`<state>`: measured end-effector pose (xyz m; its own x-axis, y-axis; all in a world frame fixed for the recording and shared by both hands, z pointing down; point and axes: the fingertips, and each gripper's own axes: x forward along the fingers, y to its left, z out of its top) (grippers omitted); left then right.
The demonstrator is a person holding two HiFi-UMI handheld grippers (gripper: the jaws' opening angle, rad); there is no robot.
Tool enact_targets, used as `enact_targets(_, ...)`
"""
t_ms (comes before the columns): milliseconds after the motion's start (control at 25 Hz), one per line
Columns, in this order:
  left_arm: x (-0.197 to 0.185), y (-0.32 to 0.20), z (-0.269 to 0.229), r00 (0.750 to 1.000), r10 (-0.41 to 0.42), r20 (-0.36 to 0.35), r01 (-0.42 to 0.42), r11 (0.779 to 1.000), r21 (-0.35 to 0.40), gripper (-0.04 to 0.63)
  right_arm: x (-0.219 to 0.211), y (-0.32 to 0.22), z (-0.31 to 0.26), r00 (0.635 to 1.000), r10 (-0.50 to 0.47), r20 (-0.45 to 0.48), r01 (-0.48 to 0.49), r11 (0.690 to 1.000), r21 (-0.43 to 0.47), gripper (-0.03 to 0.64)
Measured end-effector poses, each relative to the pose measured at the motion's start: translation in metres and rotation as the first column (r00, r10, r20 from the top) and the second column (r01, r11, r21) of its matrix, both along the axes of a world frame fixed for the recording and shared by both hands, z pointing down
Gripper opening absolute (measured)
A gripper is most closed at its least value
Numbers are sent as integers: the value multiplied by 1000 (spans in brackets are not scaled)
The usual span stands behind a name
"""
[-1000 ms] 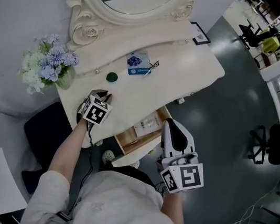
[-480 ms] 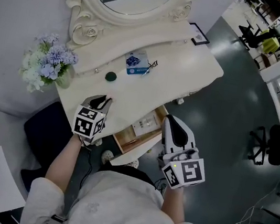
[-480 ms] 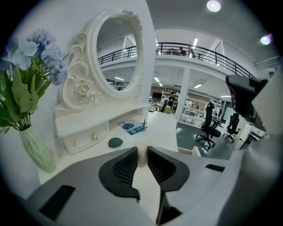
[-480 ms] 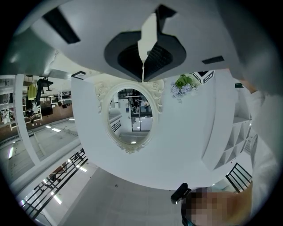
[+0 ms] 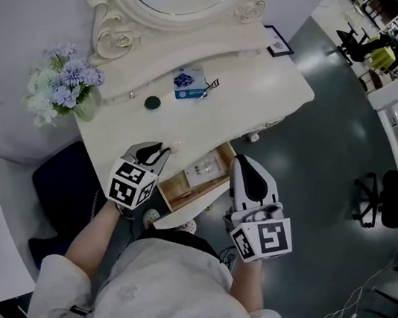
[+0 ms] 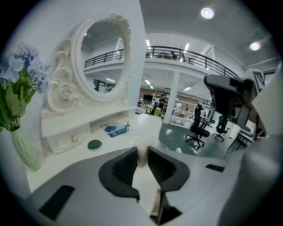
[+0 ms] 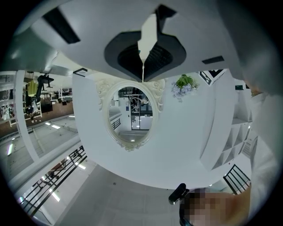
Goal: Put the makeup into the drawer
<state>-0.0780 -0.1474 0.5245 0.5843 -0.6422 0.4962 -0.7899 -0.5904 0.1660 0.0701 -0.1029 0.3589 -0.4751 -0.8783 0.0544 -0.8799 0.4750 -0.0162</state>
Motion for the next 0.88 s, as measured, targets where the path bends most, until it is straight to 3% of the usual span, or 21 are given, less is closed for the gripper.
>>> enact_targets(360,50,26,27,994,110,17,-108,991,-75,86,30,11,-17,997,77,11,-78,996,51,23)
enact_targets(880,106,61,85,960,256,110,-229,949,-216,86,58,31,-13,987,159,8,-159,986,43,23)
